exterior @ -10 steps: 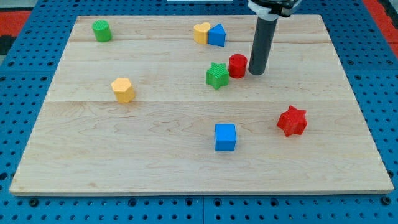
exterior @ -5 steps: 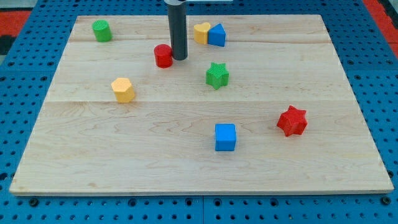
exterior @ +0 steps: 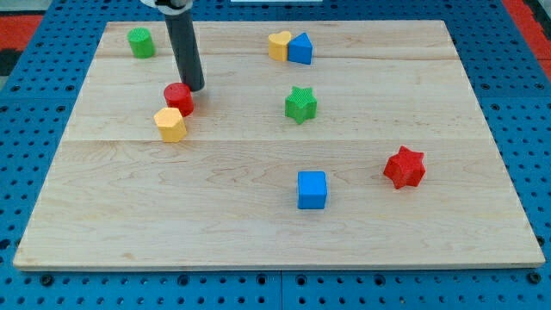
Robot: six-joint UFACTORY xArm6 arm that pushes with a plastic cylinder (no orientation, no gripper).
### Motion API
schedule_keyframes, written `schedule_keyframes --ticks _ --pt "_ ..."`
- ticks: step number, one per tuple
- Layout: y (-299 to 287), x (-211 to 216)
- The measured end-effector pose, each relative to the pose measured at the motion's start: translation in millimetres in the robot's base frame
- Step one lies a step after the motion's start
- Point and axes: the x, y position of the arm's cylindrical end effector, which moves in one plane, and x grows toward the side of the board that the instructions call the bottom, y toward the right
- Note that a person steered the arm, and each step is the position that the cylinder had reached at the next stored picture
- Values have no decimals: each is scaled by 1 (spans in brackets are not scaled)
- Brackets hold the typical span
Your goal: Slide the red circle to the center left
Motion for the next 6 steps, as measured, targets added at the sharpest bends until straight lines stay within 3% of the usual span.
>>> schedule_keyframes --ticks 1,6 --pt "5 16" --pt "-105 37"
